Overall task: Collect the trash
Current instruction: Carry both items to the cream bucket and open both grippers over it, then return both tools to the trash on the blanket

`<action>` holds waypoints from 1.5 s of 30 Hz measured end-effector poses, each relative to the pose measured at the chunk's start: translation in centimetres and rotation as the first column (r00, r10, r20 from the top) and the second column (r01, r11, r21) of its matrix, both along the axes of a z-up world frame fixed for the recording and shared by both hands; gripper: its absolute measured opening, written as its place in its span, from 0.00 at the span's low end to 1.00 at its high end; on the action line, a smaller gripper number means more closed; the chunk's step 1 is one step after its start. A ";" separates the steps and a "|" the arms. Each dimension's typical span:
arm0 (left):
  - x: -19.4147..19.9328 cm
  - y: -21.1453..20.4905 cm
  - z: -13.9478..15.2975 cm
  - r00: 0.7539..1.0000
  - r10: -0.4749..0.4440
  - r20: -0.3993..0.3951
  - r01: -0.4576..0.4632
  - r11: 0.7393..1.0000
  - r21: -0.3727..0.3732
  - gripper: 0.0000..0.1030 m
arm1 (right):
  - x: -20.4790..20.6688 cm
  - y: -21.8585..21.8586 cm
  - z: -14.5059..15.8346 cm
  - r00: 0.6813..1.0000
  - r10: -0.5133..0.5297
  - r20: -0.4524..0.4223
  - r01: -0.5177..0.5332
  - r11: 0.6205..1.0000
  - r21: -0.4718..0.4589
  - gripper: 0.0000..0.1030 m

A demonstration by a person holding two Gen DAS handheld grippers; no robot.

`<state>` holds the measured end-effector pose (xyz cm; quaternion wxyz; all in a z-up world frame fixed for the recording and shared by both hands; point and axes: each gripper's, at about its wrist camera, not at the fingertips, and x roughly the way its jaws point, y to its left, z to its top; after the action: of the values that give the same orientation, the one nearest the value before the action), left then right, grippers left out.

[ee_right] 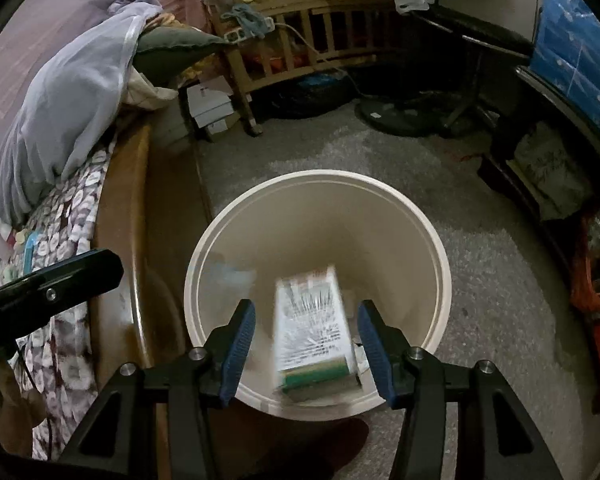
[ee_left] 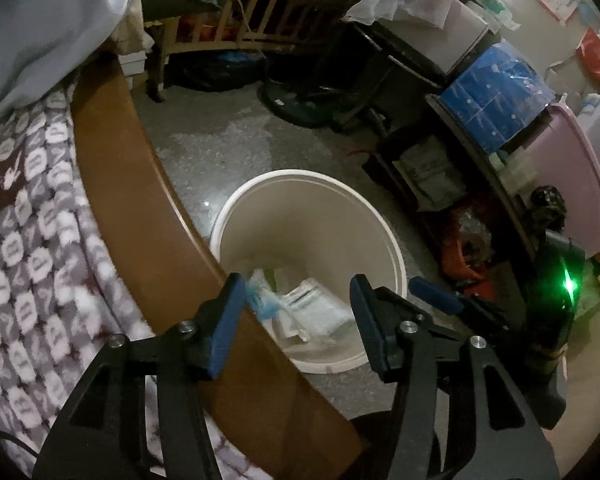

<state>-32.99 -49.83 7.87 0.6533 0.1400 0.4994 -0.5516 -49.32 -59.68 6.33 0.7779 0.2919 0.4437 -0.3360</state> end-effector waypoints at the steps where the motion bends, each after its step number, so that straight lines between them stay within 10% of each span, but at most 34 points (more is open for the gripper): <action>1: 0.1 0.2 0.0 1.000 0.005 0.007 -0.005 1.000 0.004 0.51 | 0.0 0.0 0.0 1.000 -0.001 -0.001 0.001 1.000 0.003 0.49; 26: 4.1 10.9 0.9 0.952 0.187 0.242 -0.212 0.974 0.085 0.51 | 6.1 6.9 2.1 0.983 0.180 0.025 -0.179 0.984 -0.009 0.50; 45: 12.9 28.0 0.9 0.840 0.427 0.336 -0.489 0.863 0.126 0.51 | 16.9 20.0 1.8 0.854 0.519 0.039 -0.520 0.853 0.037 0.50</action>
<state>-20.10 -21.87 8.80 0.8156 0.1642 0.4690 -0.2963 -32.46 -39.67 8.15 0.8388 0.1840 0.5028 -0.0991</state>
